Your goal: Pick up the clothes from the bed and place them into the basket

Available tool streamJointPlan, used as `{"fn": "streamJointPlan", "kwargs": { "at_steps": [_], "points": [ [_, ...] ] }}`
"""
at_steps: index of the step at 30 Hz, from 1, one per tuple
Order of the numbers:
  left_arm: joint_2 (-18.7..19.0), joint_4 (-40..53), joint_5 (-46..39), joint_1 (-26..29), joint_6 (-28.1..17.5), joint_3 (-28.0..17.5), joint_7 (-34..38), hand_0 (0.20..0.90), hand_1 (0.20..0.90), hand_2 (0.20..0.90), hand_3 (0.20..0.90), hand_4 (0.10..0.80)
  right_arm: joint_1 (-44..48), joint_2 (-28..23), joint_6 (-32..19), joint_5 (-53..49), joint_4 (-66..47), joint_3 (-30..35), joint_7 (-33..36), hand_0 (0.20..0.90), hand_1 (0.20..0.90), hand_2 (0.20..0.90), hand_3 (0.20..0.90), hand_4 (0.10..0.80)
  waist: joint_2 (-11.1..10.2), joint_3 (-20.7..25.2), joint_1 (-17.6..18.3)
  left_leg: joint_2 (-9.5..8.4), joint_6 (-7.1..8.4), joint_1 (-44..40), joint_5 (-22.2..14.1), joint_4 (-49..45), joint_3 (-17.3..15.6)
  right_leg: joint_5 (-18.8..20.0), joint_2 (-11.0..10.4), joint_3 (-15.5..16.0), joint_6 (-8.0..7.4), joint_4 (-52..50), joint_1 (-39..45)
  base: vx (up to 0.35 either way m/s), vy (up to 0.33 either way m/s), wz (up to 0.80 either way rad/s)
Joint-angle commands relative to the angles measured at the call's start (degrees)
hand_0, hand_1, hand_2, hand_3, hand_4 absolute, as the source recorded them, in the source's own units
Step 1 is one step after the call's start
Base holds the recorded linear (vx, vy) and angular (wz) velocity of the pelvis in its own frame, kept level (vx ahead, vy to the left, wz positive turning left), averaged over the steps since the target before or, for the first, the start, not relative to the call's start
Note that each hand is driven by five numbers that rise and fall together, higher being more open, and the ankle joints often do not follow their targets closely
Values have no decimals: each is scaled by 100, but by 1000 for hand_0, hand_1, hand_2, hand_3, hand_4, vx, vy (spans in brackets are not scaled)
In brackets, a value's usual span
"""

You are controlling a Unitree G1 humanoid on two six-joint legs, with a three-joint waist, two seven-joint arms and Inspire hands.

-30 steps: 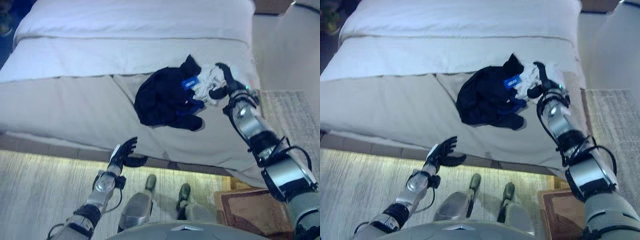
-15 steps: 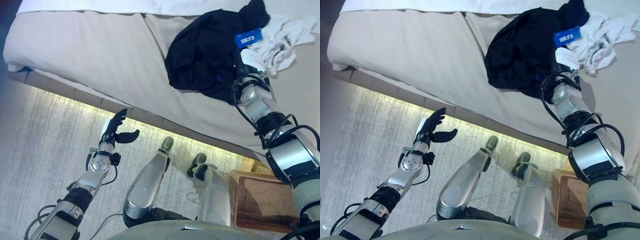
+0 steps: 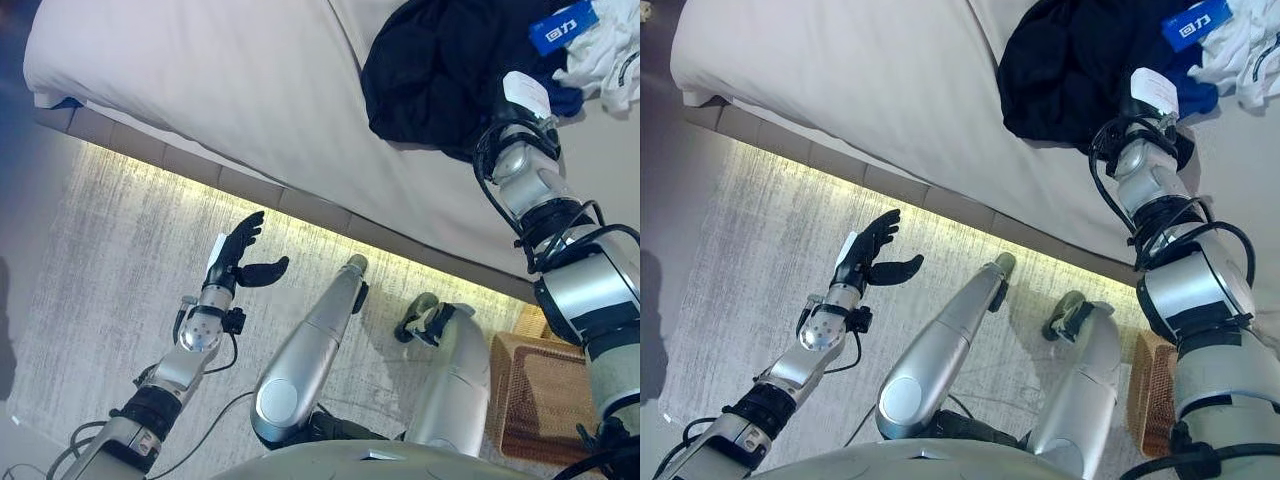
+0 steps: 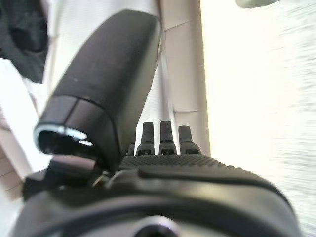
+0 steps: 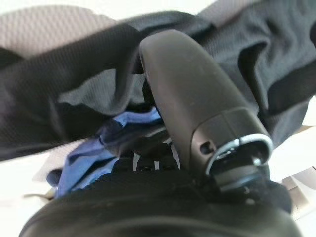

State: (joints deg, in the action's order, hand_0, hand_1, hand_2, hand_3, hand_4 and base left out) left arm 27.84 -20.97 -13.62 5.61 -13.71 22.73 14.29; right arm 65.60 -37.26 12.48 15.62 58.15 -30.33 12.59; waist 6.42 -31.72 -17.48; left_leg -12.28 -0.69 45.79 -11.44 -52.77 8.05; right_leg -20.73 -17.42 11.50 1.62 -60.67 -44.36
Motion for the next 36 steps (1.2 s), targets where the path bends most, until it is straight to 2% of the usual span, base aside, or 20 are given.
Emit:
{"fn": "streamJointPlan", "kwargs": {
  "at_steps": [1,3,4,6,7,8,13,20,22,23,29,36],
  "points": [
    [251,583,-178,-226,-457,-313,62,900,900,900,900,800,739,-404,-86,-134,-35,-461,157,900,900,900,900,800,163,193,-151,105,-343,-223,-547,-229,-472,-272,378,261,219,-373,326,0,0,0],
    [263,581,-164,-248,-490,-350,26,900,900,900,900,800,722,-426,-77,-183,-43,-447,139,900,900,900,900,800,151,193,-165,104,-341,-231,-549,-239,-453,-270,388,284,221,-368,339,0,0,0],
    [281,614,-144,-259,-505,-365,10,900,900,900,900,800,686,-448,-70,-208,-41,-426,175,686,686,686,650,550,136,193,-178,109,-335,-252,-554,-239,-439,-262,388,311,220,-340,381,-1,-25,5],
    [298,663,-114,-265,-476,-363,-7,900,900,900,900,800,636,-460,-72,-248,-45,-366,222,425,425,425,345,245,116,193,-187,103,-325,-326,-557,-202,-414,-240,381,340,209,-286,464,8,-31,4],
    [301,653,-99,-270,-479,-359,-20,900,900,900,900,800,624,-463,-82,-252,-41,-341,229,380,380,380,293,193,108,193,-188,104,-315,-375,-555,-171,-407,-228,379,353,202,-251,521,0,0,0],
    [301,648,-62,-274,-476,-352,-52,900,900,900,900,800,607,-467,-68,-314,-53,-314,252,300,300,300,200,100,89,193,-191,108,-298,-461,-554,-117,-401,-206,369,375,191,-188,619,0,0,0],
    [329,636,57,-294,-437,-330,-82,900,900,900,900,800,498,-508,-71,-569,-89,-189,209,300,300,300,200,100,2,195,-169,204,-245,-1004,-488,287,-383,-84,342,425,134,190,1182,40,2,-2],
    [354,546,195,-326,-319,-249,-190,900,900,900,900,800,268,-527,-49,-604,-256,-13,321,300,300,300,200,100,-207,526,-76,483,-112,-2020,-213,1379,-374,250,398,456,-10,1272,2231,56,-2,-11],
    [346,516,234,-311,-253,-184,-196,900,900,900,900,800,268,-575,-81,-614,-246,-26,309,300,300,300,200,100,-259,673,-42,573,-60,-2294,-113,1723,-364,345,471,474,-9,1687,2555,24,25,-10],
    [338,504,244,-303,-235,-156,-197,900,900,900,900,800,270,-617,-107,-606,-256,-25,324,300,300,300,200,100,-259,745,-20,618,-50,-2363,111,1965,-353,538,505,542,43,1948,2651,-13,43,-12],
    [279,382,247,-294,-135,-49,-211,900,900,900,900,800,228,-809,-234,-650,-400,-21,339,300,300,300,200,100,-377,1094,103,788,50,-3020,341,2762,-351,822,698,570,0,3021,3389,31,26,-11],
    [245,197,466,-419,270,93,-267,900,900,900,900,800,168,-1207,-350,-826,-911,4,323,300,300,300,200,100,-679,1817,329,927,97,-4062,542,3794,-417,1196,930,449,-188,4473,4446,93,7,-9]
  ]
}}
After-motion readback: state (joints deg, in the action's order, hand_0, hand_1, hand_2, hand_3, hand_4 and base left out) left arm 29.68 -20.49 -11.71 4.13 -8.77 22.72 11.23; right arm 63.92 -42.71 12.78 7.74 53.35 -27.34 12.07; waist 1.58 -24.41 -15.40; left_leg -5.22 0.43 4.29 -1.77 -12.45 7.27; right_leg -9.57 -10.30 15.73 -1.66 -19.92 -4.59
